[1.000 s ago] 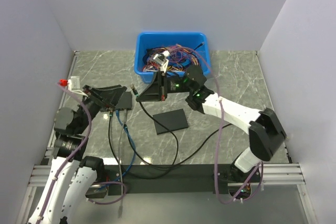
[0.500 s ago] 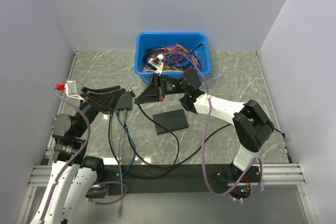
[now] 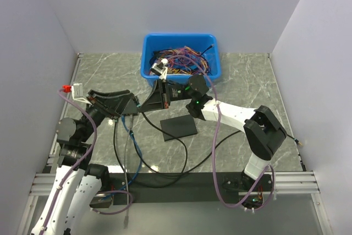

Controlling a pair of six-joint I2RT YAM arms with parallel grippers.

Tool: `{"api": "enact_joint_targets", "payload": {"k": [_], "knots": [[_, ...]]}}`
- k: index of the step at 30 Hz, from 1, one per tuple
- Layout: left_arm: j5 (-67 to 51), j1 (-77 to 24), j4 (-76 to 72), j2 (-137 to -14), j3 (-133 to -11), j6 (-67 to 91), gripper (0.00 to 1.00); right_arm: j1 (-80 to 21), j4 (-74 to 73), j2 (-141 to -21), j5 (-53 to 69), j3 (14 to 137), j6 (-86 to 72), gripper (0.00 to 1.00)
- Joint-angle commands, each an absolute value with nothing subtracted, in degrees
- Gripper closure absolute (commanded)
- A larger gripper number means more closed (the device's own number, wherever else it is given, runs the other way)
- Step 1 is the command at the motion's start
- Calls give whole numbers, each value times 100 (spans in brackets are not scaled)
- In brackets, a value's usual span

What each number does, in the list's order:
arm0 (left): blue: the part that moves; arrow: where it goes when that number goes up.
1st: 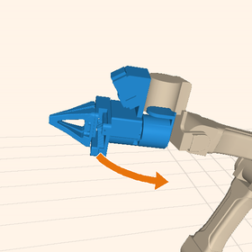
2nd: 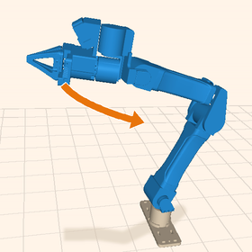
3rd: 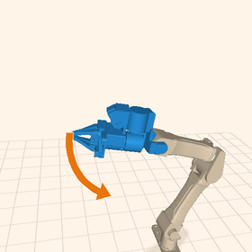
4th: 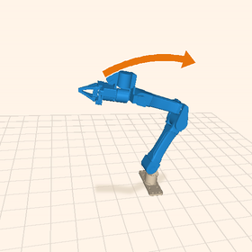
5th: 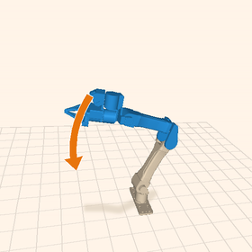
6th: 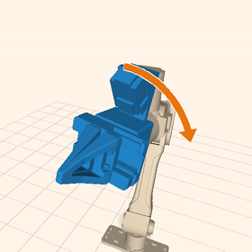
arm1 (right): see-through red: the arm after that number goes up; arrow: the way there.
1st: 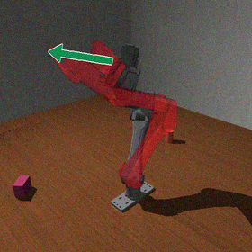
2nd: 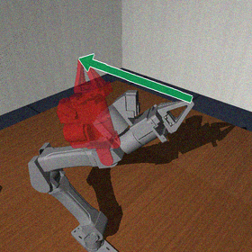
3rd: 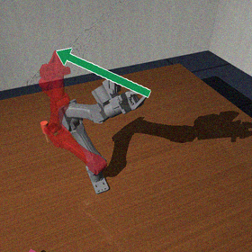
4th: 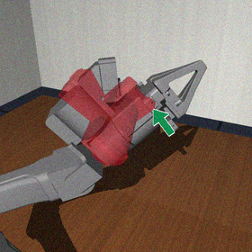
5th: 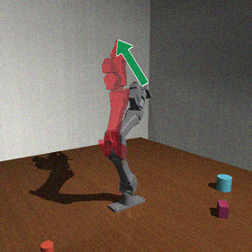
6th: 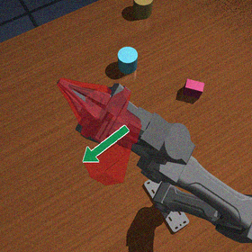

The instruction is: Insert the plug into the switch port

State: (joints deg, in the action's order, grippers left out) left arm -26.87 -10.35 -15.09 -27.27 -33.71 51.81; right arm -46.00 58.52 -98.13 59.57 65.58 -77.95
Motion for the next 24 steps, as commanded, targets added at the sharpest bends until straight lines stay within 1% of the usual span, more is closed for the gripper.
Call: {"api": "enact_joint_targets", "payload": {"k": [1, 5, 10, 15, 18, 19, 21, 22, 24], "knots": [[-2892, -1055, -1846, -2733, -3331, 5238, 50, -4650, 6064, -9738, 6029, 6838, -7901, 100], [-2979, -1063, -1863, -2733, -3287, 5256, 51, -4667, 6021, -9791, 6021, 6899, -7884, 100], [-3076, -1055, -1863, -2777, -3287, 5238, 63, -4676, 6126, -9879, 6021, 6891, -7936, 100], [-3190, -1055, -2047, -2821, -3234, 5308, 67, -4702, 6231, -9940, 6021, 6891, -8042, 100], [-3234, -1055, -2118, -2804, -3208, 5335, 76, -4720, 6249, -9958, 6038, 6917, -8051, 100], [-3269, -1055, -2118, -2804, -3208, 5344, 82, -4711, 6240, -9967, 6038, 6917, -8059, 100], [-3261, -1063, -2083, -2804, -3217, 5326, 90, -4720, 6258, -9993, 6038, 6934, -8077, 100], [-3235, -1055, -1996, -2795, -3234, 5317, 99, -4720, 6249, -10011, 6038, 6943, -8077, 100], [-3130, -1055, -1829, -2760, -3287, 5282, 100, -4720, 6179, -10002, 6029, 6978, -8033, 100]]}}
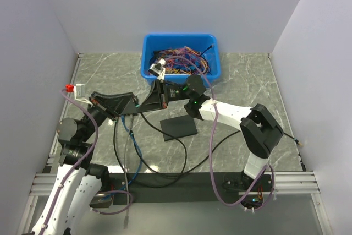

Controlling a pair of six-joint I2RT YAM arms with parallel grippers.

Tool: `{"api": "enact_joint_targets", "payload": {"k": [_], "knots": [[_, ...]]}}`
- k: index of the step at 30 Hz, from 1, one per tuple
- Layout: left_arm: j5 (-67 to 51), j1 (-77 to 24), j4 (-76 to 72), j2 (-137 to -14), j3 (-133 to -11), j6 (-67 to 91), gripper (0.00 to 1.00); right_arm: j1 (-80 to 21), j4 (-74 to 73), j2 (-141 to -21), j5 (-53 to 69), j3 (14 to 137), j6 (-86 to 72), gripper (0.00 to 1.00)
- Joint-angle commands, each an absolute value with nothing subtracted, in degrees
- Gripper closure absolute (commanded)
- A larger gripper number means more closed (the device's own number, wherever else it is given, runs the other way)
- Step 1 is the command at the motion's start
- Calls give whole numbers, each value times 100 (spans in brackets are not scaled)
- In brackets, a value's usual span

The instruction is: Insert the plug into the switch port

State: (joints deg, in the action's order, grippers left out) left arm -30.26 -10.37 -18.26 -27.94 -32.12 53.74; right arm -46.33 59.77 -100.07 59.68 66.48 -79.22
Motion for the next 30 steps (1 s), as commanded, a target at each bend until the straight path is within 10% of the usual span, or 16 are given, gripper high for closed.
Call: {"api": "enact_joint_targets", "payload": {"k": [1, 3, 5, 8, 16, 30], "knots": [[-3068, -1055, -1724, -2751, -3322, 5265, 100, -4711, 5961, -10002, 6012, 6996, -7894, 100], [-2822, -1055, -1233, -2760, -3505, 5195, 99, -4711, 5522, -9950, 5915, 7066, -7613, 86], [-2542, -1063, -558, -2812, -3682, 5072, 99, -4694, 4303, -9827, 5593, 7119, -6754, 43], [-2024, -1063, 444, -2970, -4086, 4949, 99, -4685, 1650, -9388, 4714, 7469, -4847, 12], [-1485, -1063, 1397, -3357, -4535, 5203, 99, -4851, -904, -8526, 1568, 7936, -2929, 17], [-1670, -1063, 1037, -3507, -4289, 5379, 99, -5642, -1362, -9035, 896, 8692, -2329, 35]]}}
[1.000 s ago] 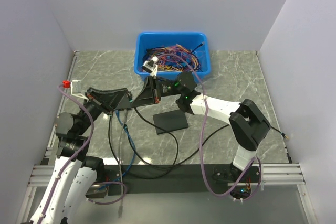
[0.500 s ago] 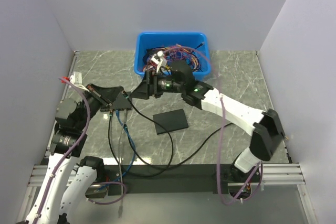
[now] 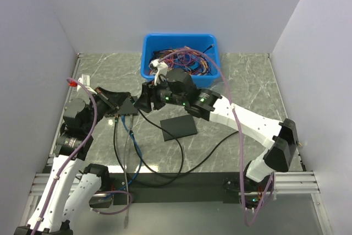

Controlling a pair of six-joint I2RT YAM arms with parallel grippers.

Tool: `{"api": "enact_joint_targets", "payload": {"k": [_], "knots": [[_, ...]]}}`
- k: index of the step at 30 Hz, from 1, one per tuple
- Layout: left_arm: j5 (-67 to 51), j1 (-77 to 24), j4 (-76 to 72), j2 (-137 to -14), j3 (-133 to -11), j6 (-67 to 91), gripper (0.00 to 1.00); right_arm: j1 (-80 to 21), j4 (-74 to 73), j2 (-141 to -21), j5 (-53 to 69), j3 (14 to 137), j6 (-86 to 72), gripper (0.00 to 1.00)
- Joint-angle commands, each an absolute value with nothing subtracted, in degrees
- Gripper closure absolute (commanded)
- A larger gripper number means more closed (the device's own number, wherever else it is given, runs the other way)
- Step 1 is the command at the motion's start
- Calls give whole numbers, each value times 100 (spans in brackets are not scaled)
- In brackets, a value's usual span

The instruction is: Insert the plug into the switch port

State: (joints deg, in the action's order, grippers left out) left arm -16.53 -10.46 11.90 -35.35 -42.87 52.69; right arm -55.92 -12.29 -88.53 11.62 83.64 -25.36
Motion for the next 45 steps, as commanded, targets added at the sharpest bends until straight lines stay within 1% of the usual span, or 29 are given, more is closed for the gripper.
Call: {"api": "enact_joint_targets", "payload": {"k": [1, 10, 17, 34, 45], "knots": [[-1670, -1072, 1020, -3516, -4280, 5396, 99, -5634, -1362, -9079, 905, 8718, -2338, 36], [-1723, -1063, 958, -3516, -4201, 5423, 100, -5678, -1239, -9237, 791, 8859, -2399, 45], [-1731, -1063, 941, -3542, -4166, 5432, 100, -5704, -1257, -9325, 852, 9026, -2408, 50], [-1687, -1063, 861, -3639, -4061, 5379, 99, -5924, -1319, -9343, 1028, 9229, -2232, 52], [-1679, -1063, 941, -3577, -4140, 5353, 99, -5915, -1600, -9571, 501, 9360, -2206, 53]]}}
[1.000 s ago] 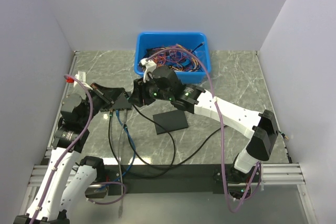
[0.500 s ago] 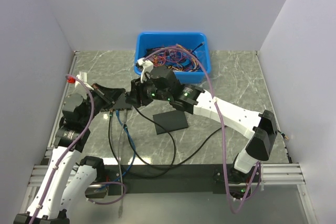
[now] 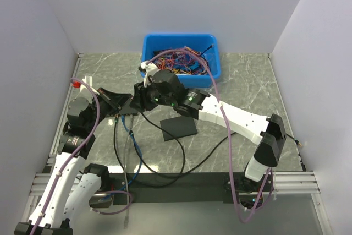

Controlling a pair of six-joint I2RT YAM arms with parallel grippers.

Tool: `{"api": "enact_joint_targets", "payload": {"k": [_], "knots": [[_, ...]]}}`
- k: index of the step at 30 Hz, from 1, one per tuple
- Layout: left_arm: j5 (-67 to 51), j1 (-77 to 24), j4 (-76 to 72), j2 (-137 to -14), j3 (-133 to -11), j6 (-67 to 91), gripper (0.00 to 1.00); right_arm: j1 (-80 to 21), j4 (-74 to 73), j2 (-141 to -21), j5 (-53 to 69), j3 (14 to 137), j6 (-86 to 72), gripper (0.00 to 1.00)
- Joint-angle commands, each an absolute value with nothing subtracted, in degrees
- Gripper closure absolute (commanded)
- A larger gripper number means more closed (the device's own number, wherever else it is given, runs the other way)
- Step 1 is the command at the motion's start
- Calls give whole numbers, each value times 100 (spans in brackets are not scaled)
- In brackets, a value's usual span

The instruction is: Insert the plug into the switch port

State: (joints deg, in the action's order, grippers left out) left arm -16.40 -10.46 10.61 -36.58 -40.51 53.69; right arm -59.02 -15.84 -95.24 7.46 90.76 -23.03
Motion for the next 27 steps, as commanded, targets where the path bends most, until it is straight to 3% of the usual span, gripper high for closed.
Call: {"api": "enact_joint_targets", "payload": {"k": [1, 12, 22, 27], "knots": [[-1687, -1063, 923, -3577, -4131, 5361, 99, -5924, -1591, -9580, 501, 9360, -2206, 53], [-1652, -1063, 888, -3559, -4034, 5335, 99, -5924, -1494, -9659, 457, 9352, -2250, 61], [-1652, -1063, 844, -3568, -3973, 5335, 99, -5915, -1397, -9492, 510, 9229, -2276, 57], [-1644, -1063, 844, -3568, -3964, 5335, 100, -5915, -1362, -9518, 571, 9220, -2285, 66]]}}
